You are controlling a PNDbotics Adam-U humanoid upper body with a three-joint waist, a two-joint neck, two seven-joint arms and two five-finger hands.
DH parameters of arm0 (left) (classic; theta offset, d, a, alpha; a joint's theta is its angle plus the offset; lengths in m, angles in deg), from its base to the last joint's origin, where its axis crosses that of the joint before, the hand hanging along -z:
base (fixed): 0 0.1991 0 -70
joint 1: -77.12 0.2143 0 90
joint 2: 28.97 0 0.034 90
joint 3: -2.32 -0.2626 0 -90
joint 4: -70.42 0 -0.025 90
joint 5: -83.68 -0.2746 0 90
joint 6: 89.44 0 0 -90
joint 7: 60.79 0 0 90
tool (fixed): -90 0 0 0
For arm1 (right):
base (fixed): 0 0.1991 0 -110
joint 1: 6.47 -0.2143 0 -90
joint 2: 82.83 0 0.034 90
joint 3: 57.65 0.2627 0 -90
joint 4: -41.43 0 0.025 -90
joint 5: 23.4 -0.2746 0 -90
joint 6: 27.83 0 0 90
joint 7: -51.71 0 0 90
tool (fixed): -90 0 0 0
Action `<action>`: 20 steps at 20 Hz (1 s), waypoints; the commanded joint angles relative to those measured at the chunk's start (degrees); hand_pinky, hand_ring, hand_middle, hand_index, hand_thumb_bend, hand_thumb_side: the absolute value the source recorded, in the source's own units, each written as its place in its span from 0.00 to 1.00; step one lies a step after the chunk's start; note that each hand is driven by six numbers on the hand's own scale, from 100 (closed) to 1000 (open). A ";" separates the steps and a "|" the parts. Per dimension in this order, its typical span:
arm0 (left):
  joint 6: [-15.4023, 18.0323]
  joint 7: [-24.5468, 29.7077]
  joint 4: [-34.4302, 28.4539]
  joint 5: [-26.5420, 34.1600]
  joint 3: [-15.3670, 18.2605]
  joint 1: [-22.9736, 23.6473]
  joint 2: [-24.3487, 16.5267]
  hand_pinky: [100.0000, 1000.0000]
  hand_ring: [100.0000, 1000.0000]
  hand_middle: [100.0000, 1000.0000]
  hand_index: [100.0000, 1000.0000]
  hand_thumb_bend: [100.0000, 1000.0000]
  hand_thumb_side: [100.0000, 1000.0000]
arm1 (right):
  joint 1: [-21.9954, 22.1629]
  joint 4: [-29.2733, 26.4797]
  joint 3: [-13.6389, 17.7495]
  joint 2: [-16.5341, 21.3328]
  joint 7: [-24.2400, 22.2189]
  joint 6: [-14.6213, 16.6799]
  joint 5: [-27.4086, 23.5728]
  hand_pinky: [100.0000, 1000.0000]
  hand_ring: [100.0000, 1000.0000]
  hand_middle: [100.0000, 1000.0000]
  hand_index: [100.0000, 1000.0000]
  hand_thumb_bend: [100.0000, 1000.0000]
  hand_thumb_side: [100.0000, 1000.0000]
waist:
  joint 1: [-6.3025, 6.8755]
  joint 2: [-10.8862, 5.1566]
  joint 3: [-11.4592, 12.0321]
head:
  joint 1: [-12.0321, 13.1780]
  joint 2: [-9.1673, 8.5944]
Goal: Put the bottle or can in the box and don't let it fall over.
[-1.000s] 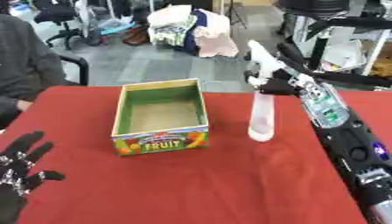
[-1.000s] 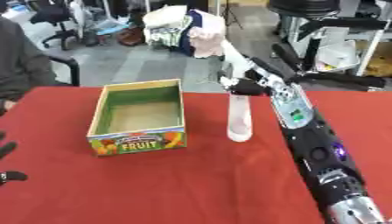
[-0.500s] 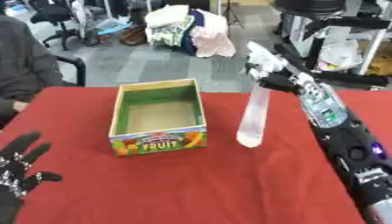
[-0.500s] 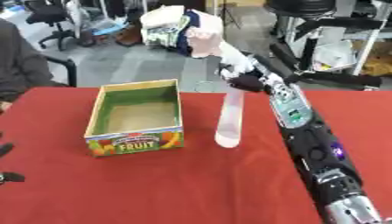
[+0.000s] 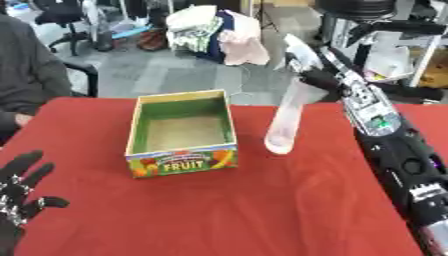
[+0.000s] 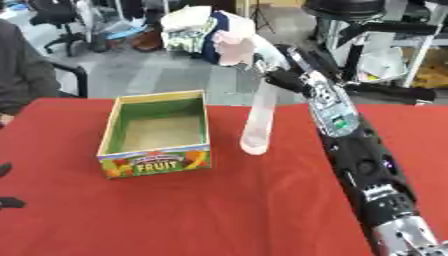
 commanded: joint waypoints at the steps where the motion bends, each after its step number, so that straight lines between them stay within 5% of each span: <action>1: -0.13 0.06 -1.12 0.70 -0.25 -1.28 -1.20 0.63 1.00 0.99 1.00 0.09 0.87 | -3.01 -1.91 -0.40 2.13 0.19 0.48 -1.61 0.61 0.79 0.71 0.38 0.00 0.41 | -0.26 -0.97 0.78 | -0.72 -0.82; 8: -0.90 1.37 -1.30 2.42 -2.15 -3.69 -2.20 0.63 1.00 0.99 1.00 0.08 0.85 | -7.14 -1.98 -0.53 3.86 1.68 1.48 -3.64 0.62 0.78 0.69 0.38 0.00 0.41 | -2.03 -1.17 5.44 | -2.35 -1.53; 20: -1.62 2.99 -1.18 3.59 -3.99 -5.92 -1.79 0.63 1.00 0.99 1.00 0.08 0.85 | -5.94 0.32 -1.06 -0.03 -1.39 0.34 -3.76 0.66 0.86 0.79 0.44 0.00 0.41 | -2.47 -0.78 8.19 | -4.89 -2.20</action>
